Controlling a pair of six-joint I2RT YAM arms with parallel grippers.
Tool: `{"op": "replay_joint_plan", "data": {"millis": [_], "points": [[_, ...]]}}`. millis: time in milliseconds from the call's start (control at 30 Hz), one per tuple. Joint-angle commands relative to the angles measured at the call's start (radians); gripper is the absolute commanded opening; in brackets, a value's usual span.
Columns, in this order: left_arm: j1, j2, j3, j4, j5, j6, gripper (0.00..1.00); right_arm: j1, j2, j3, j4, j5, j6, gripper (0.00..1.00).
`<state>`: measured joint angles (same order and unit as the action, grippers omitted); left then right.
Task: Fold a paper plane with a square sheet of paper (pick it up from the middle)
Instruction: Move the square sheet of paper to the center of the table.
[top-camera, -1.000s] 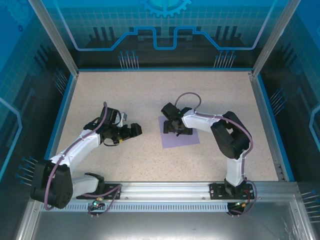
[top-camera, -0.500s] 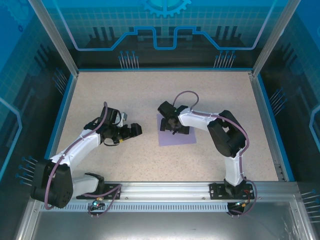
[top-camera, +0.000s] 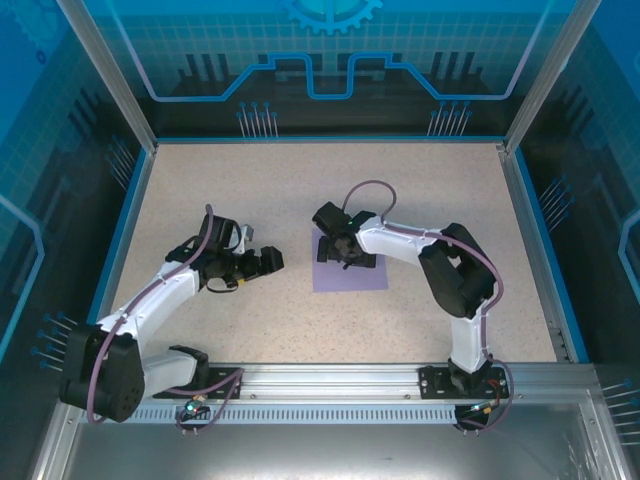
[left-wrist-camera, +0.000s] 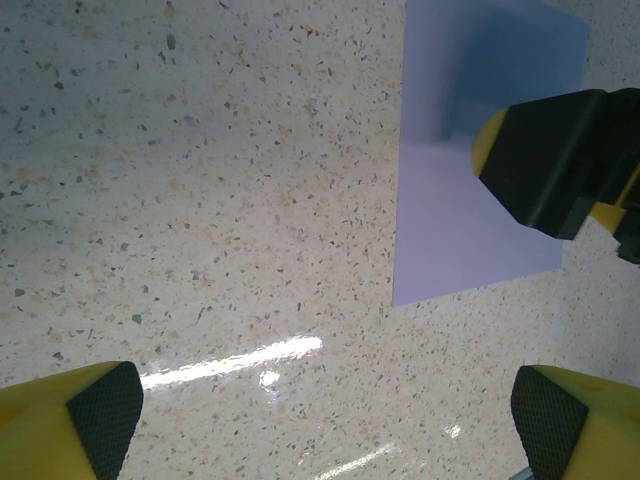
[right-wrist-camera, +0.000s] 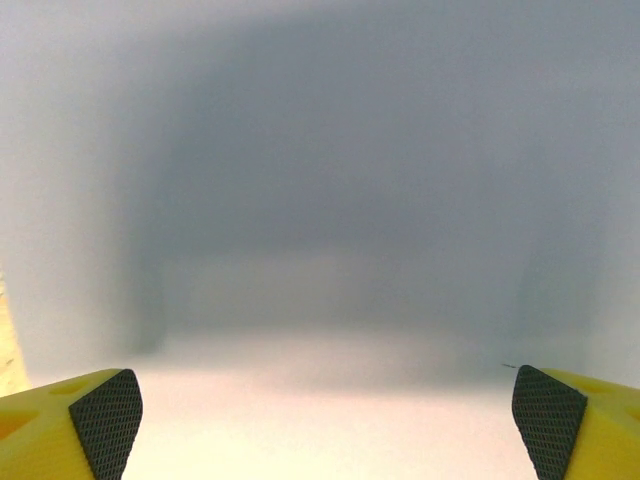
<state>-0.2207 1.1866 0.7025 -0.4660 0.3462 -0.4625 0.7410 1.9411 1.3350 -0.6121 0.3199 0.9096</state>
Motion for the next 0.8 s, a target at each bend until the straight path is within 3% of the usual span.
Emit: {"op": "replay_joint_plan", "data": {"millis": [0,133,300,767], "points": [[-0.006,-0.018,-0.015,0.009,0.016,0.018,0.99,0.012,-0.058,0.031,-0.053,0.045,-0.097,0.99],[-0.006,-0.016,-0.014,0.026,0.016,0.014,0.99,-0.001,-0.027,0.038,-0.064,0.028,-0.221,0.99],[-0.006,-0.01,-0.008,0.026,0.023,0.019,0.99,-0.037,-0.018,0.002,-0.003,-0.035,-0.232,0.99],[-0.006,0.033,0.008,0.024,0.027,0.036,0.99,-0.05,0.081,0.05,-0.005,-0.018,-0.218,0.99]]}}
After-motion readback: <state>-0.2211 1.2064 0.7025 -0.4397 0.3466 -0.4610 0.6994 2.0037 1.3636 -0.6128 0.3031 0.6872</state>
